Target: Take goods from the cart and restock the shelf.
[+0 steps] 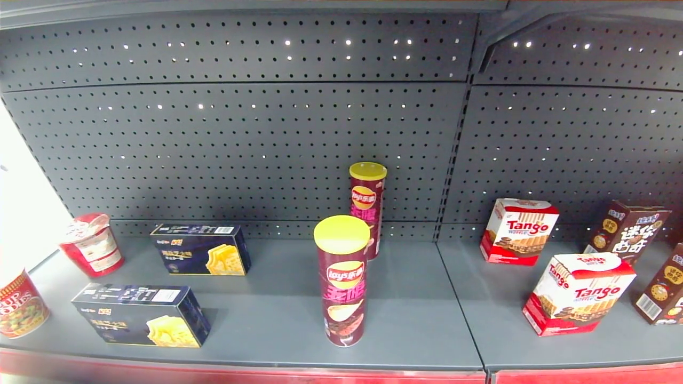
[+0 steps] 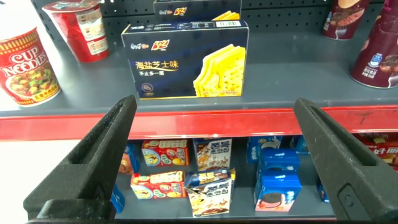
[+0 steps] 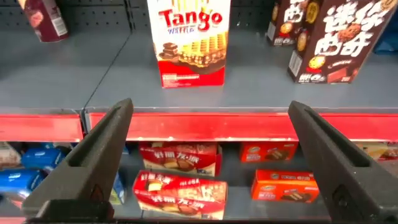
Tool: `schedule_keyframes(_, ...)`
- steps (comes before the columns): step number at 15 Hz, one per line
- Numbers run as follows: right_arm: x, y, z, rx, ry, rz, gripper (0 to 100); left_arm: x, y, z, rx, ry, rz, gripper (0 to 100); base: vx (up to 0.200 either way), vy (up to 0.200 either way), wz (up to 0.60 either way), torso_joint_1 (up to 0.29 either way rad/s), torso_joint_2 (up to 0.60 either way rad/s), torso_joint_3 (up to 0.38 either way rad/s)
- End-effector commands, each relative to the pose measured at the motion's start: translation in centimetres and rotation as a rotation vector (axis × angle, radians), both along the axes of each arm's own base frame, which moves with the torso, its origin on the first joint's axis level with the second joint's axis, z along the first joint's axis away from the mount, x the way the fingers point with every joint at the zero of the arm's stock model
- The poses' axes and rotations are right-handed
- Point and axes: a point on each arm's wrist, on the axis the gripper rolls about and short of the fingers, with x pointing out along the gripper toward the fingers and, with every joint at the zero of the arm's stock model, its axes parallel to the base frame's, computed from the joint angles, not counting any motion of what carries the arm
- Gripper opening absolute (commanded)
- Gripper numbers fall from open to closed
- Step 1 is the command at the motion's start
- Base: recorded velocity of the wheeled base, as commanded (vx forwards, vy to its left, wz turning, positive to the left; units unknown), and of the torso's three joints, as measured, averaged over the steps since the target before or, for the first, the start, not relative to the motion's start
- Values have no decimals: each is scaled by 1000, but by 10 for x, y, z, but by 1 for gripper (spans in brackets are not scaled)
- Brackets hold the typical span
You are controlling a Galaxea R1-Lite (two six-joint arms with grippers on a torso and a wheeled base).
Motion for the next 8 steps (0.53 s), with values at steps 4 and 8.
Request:
schedule_keyframes(4,-1,0,-1,-1,-13,1,100,0,0,0,0,0,0,100,0,0,0,0,0,0)
schedule_keyframes(8,-1,0,-1,-1,-13,1,100,0,0,0,25,-1,-10,100,0,0,0,0,0,0)
